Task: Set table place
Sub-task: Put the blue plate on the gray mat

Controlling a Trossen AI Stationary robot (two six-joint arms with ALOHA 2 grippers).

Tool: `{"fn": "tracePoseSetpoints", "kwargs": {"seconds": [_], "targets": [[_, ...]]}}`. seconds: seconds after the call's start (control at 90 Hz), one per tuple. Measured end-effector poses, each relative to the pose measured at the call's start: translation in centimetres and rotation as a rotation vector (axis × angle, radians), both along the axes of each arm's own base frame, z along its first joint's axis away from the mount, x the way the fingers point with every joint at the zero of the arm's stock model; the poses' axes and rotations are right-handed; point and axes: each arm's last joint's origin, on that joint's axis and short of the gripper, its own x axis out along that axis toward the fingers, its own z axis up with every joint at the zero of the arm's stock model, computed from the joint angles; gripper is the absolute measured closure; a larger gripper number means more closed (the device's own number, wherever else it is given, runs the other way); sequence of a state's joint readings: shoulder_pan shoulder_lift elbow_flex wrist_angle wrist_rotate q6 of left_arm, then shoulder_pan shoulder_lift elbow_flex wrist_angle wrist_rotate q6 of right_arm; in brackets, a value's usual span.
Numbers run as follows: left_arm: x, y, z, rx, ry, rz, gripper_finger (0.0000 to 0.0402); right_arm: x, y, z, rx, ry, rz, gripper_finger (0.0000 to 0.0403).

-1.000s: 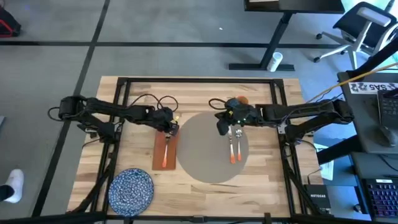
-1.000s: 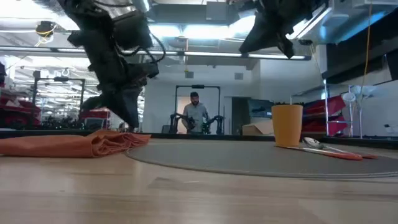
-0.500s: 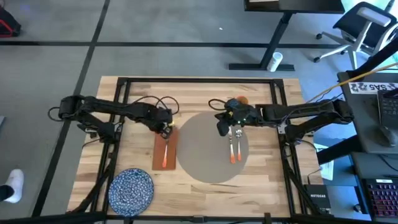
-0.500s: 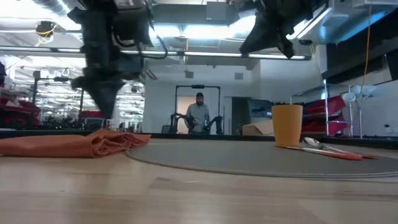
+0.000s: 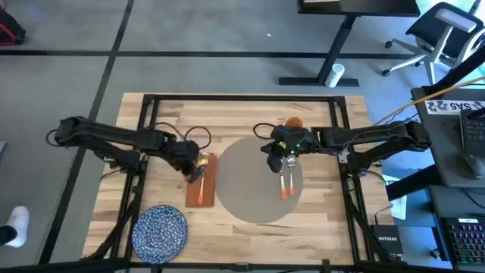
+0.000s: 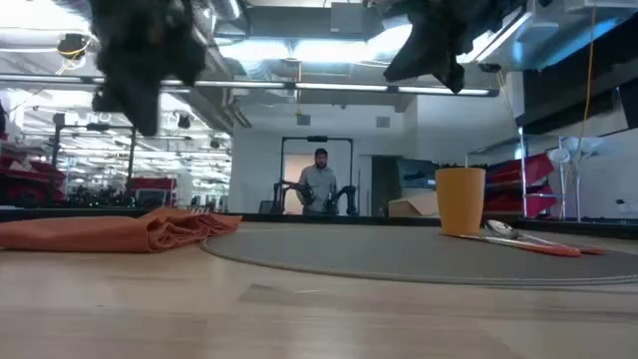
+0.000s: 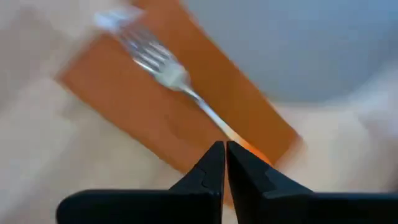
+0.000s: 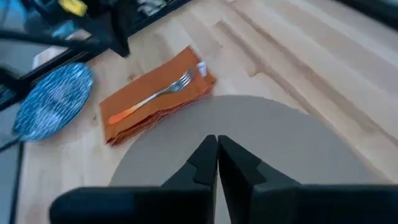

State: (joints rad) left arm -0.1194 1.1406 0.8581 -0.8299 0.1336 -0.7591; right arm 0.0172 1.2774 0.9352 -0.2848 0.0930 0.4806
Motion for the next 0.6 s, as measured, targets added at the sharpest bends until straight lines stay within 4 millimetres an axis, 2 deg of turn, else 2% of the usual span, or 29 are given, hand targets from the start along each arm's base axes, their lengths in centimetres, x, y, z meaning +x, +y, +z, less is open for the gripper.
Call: {"fn": "tracePoseSetpoints", "kwargs": {"seconds": [0.133,0.311,0.6], "targets": [[-1.6,-1.6,1.2,-0.081,-0.064,-0.248,0.0402,0.0,0.1,0.0,-0.015,0.003,0.043,0.0402],[-3.0,-2.4,0.6,-0.021,0.034,-0.459,0.0400,0.0,0.1,0.0,-0.019,0.003,0.046,0.0402],[-2.8,-2.8,-0.6,-0.040,0.081,-0.755,0.0365,0.0,0.1,0.0,0.008,0.000,0.030,0.0402]]}}
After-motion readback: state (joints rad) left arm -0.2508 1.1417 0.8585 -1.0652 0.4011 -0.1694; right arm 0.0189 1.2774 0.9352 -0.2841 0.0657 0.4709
